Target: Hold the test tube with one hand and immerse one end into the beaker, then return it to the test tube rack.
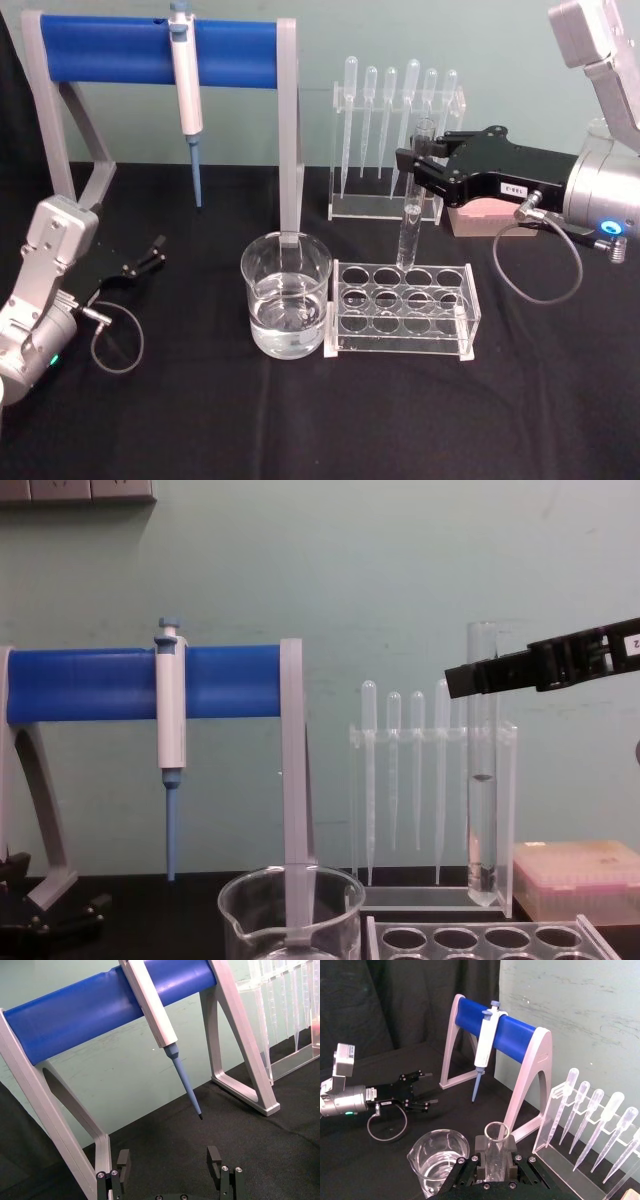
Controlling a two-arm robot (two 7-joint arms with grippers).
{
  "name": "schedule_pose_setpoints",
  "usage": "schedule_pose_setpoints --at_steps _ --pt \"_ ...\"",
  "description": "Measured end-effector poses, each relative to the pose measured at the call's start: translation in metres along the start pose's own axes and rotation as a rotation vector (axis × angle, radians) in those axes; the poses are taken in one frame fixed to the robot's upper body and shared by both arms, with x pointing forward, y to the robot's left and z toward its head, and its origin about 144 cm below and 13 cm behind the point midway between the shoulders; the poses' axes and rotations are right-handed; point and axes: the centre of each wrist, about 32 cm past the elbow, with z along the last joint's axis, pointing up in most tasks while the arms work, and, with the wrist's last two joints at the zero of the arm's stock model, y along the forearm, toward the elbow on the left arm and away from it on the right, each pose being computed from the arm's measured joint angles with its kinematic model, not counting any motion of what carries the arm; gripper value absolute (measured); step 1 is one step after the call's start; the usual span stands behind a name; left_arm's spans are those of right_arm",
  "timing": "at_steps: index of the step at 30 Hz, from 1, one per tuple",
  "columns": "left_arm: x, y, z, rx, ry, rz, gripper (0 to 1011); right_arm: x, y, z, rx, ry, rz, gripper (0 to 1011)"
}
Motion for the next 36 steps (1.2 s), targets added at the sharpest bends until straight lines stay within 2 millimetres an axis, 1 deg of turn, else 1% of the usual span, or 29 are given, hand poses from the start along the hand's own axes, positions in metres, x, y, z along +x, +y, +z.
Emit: schedule_pose_setpoints --at_steps 36 --pt "0.0000 0.0000 0.0000 0.000 0.000 0.000 1000 0.0002 -0.0001 0.0001 0.000 -0.002 -0.002 224"
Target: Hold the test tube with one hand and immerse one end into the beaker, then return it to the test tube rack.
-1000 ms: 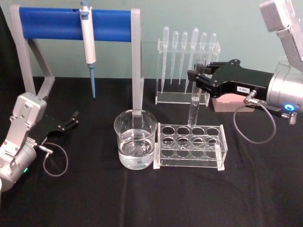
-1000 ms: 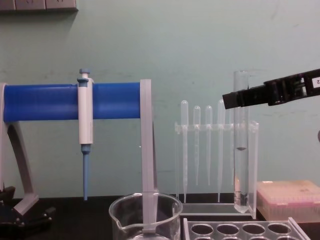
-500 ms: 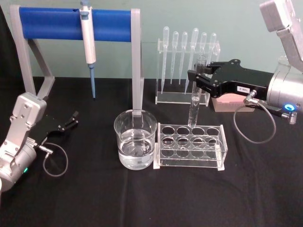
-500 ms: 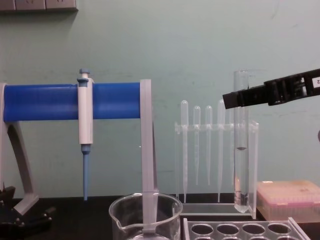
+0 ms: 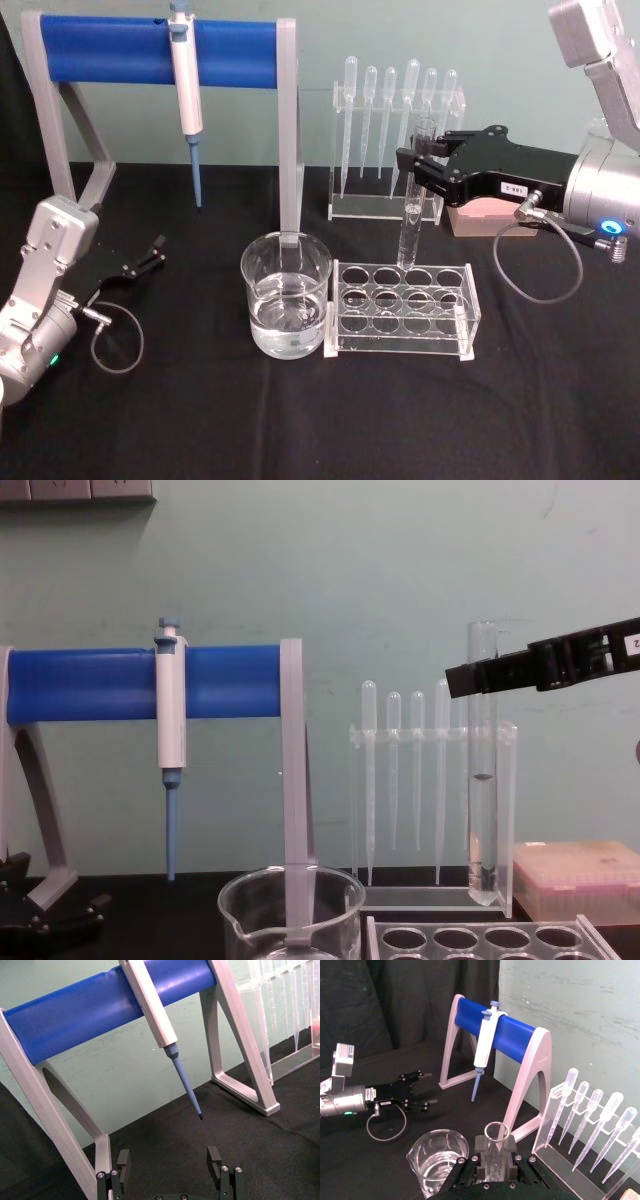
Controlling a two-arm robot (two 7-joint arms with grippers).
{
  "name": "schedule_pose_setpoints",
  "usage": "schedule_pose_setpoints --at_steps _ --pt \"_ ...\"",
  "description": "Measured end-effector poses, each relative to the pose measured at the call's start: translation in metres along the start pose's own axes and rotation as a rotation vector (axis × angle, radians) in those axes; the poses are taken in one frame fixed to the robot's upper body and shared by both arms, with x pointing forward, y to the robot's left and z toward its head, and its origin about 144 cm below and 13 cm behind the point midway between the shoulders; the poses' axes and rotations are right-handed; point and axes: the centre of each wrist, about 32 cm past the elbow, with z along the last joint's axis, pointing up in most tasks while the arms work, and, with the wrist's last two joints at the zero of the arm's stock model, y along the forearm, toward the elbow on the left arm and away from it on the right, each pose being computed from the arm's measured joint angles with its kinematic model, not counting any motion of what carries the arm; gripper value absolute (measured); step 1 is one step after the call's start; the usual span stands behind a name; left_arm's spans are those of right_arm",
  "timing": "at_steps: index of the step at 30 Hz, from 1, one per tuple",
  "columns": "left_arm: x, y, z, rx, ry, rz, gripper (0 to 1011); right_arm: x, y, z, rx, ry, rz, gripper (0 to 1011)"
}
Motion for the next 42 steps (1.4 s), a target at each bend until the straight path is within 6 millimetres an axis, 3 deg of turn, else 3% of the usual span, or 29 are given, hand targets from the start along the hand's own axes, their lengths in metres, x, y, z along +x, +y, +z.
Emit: schedule_pose_setpoints --at_steps 42 --pt "0.0000 0.0000 0.0000 0.000 0.000 0.000 1000 0.0000 0.0000 0.0000 0.000 0.000 0.000 225"
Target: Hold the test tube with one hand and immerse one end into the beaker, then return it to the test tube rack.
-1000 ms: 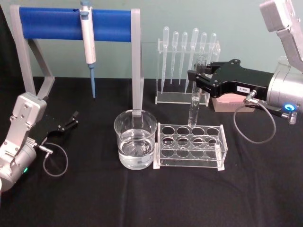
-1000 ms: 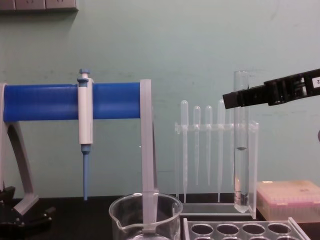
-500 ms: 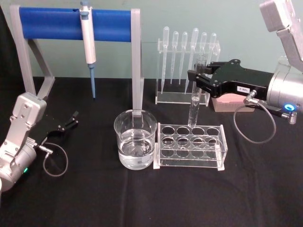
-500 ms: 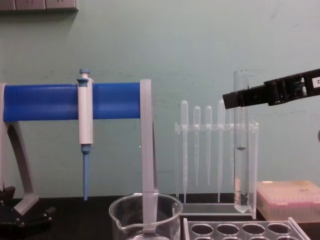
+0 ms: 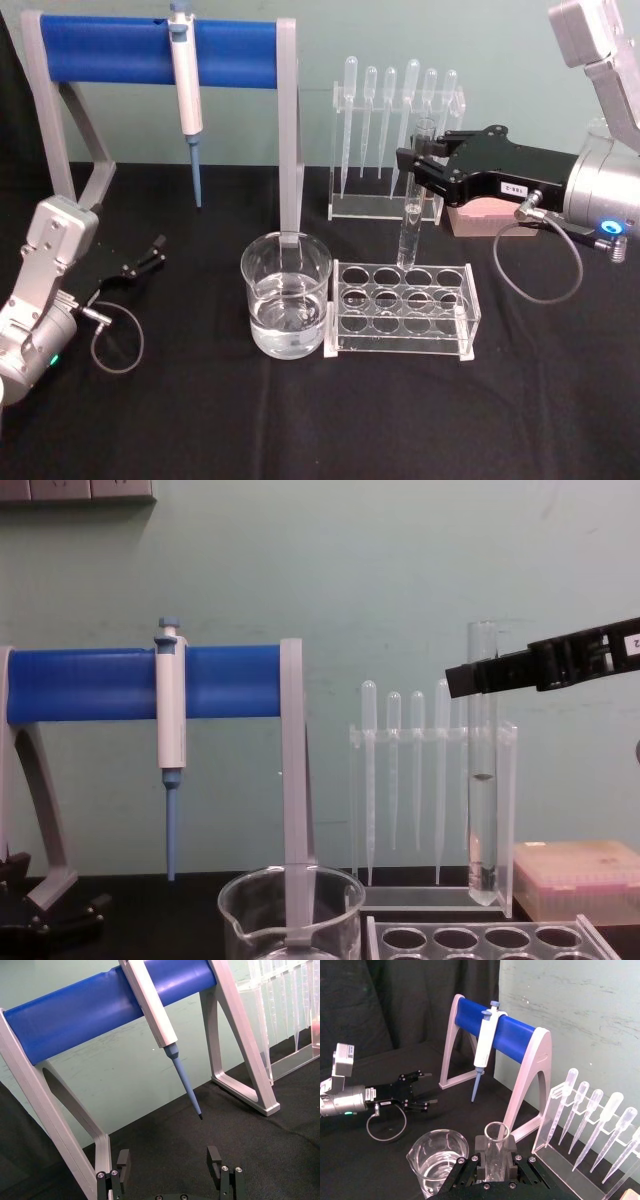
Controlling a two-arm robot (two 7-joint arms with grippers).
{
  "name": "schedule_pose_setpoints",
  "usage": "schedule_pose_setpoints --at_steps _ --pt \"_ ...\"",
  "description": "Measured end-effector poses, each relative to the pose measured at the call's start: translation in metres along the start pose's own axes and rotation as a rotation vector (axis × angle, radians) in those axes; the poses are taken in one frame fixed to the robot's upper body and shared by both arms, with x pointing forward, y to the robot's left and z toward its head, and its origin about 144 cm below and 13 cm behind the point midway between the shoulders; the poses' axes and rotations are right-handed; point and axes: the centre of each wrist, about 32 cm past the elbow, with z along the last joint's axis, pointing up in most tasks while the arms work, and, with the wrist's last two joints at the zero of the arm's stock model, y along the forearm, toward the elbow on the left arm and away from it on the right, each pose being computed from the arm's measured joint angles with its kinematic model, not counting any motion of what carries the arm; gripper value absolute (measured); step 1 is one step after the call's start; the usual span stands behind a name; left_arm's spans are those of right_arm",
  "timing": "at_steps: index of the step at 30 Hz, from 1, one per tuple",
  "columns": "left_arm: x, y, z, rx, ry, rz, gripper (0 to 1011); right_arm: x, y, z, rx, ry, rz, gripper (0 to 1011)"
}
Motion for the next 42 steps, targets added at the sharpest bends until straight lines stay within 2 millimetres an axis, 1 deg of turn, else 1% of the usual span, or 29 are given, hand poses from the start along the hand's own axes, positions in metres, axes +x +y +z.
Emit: schedule_pose_setpoints --at_steps 42 --pt "0.0000 0.0000 0.0000 0.000 0.000 0.000 1000 0.0000 0.0000 0.0000 0.000 0.000 0.000 224"
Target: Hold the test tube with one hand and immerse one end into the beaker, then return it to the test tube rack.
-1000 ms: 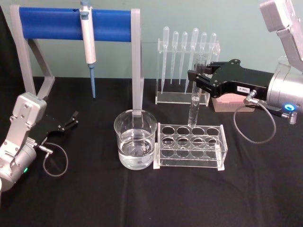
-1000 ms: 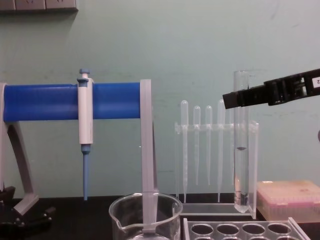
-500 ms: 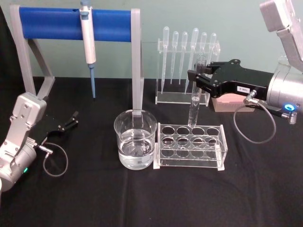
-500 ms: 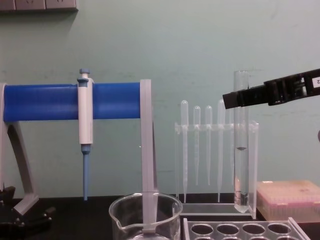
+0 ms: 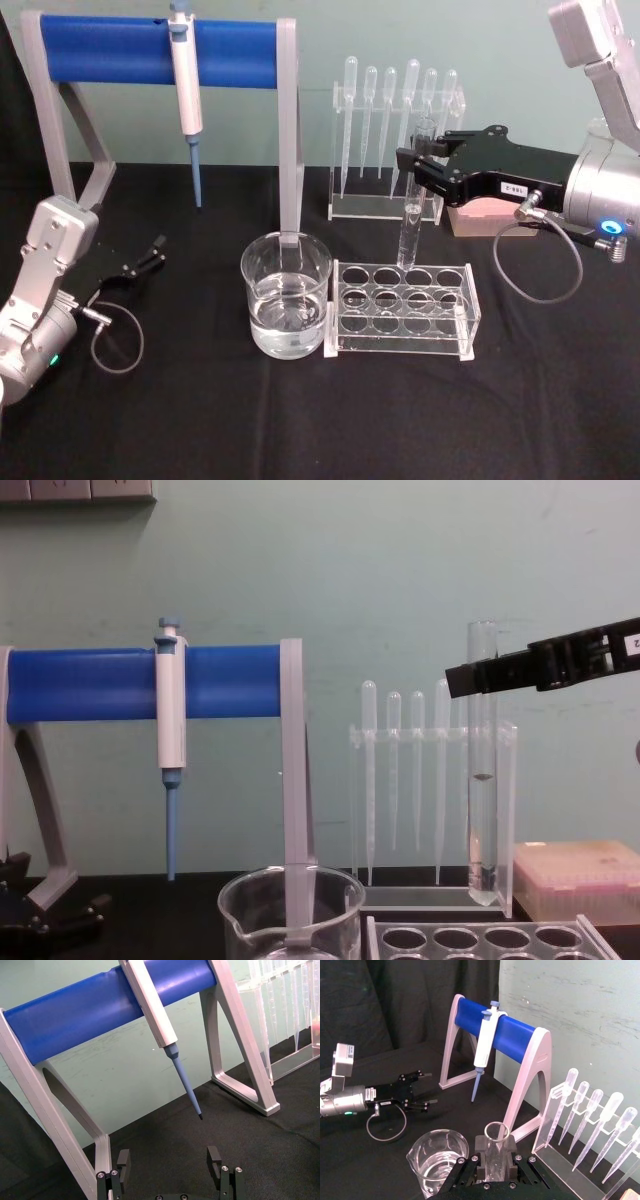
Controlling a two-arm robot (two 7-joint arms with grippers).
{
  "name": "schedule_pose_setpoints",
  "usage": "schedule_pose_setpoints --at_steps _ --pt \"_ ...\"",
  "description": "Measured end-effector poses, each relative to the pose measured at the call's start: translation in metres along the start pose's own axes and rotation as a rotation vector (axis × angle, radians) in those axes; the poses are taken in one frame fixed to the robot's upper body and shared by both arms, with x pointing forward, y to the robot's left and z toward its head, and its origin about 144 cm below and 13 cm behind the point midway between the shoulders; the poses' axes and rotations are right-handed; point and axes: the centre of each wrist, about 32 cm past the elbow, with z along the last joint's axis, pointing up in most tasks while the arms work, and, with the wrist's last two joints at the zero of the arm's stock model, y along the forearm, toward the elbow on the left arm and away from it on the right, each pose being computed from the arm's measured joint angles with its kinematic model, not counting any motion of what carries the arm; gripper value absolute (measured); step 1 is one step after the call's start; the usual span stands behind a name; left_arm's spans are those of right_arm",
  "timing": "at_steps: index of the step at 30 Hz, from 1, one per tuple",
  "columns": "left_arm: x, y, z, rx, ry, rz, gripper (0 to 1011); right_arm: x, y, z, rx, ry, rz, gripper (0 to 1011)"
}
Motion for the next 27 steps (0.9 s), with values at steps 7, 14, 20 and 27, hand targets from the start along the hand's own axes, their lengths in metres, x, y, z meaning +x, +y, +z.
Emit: schedule_pose_setpoints --at_steps 7,14,20,27 --pt "0.0000 0.0000 0.0000 0.000 0.000 0.000 1000 0.0000 0.0000 0.0000 0.000 0.000 0.000 225" --pt "0.0000 0.0000 0.0000 0.000 0.000 0.000 1000 0.0000 0.0000 0.0000 0.000 0.000 0.000 224" --pt "0.0000 0.0000 0.0000 0.000 0.000 0.000 1000 0.0000 0.0000 0.0000 0.000 0.000 0.000 225" --pt "0.0000 0.0000 0.0000 0.000 0.000 0.000 1000 0.0000 0.0000 0.0000 0.000 0.000 0.000 224"
